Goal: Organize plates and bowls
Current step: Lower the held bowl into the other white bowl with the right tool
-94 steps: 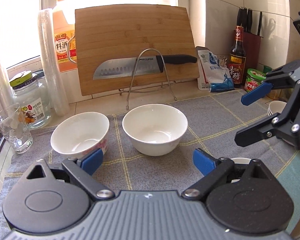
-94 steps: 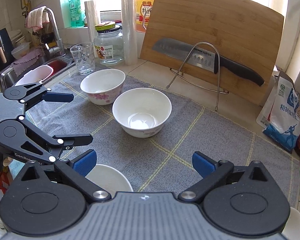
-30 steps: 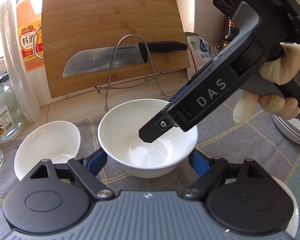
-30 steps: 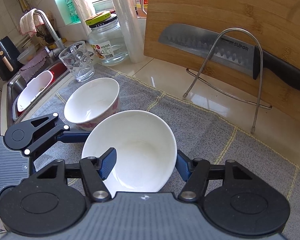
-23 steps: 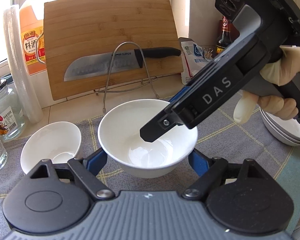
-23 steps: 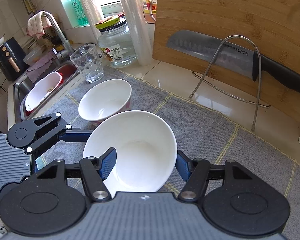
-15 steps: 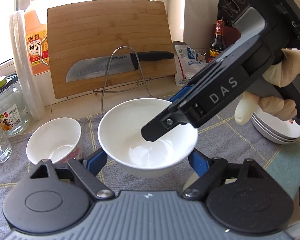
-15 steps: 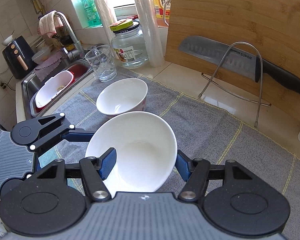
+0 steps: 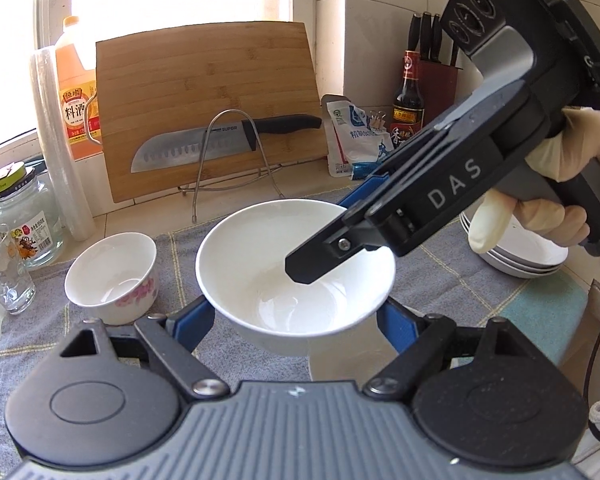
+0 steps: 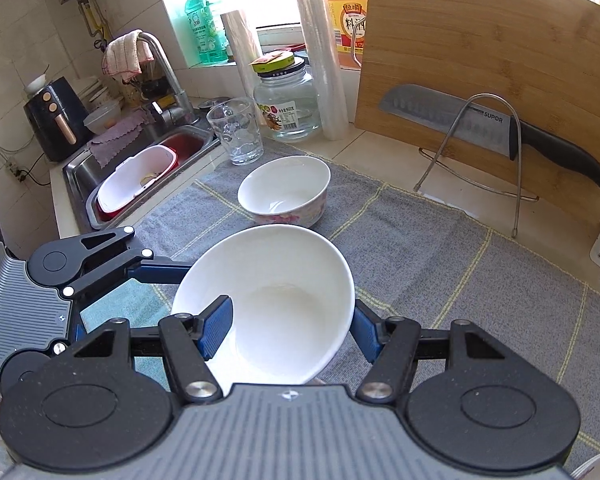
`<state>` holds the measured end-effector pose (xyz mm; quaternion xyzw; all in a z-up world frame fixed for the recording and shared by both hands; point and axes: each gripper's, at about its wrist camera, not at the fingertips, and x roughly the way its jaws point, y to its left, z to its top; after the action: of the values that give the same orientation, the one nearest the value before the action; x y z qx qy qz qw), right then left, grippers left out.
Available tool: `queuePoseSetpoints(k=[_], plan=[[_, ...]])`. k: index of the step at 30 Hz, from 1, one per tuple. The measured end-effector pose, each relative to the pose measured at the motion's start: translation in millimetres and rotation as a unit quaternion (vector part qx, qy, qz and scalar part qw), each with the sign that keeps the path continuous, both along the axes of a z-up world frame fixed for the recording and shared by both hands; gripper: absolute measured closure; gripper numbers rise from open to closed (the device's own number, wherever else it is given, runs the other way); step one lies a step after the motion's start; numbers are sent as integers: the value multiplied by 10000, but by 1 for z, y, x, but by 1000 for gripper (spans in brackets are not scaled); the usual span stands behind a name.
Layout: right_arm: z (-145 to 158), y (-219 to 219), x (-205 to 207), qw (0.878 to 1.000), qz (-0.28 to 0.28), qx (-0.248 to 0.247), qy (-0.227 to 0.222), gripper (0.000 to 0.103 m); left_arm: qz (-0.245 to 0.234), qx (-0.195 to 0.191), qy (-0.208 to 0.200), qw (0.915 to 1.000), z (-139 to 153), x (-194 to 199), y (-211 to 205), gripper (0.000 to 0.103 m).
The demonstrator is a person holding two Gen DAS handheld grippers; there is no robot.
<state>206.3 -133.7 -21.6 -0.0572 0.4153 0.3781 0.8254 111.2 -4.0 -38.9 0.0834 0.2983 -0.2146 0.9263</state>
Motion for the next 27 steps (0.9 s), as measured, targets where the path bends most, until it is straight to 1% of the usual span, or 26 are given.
queuePoseSetpoints(k=[12, 17, 27], plan=[[-5, -20, -37, 9998, -123, -5, 127, 34, -263, 6, 166, 9995, -3, -30, -14, 15], [-7, -28, -46, 9996, -249, -59, 150, 34, -398, -5, 211, 9990, -6, -33, -20, 15], [-18, -36, -51, 9987, -397, -168, 267, 34, -558, -6, 380, 9977, -16, -32, -28, 15]])
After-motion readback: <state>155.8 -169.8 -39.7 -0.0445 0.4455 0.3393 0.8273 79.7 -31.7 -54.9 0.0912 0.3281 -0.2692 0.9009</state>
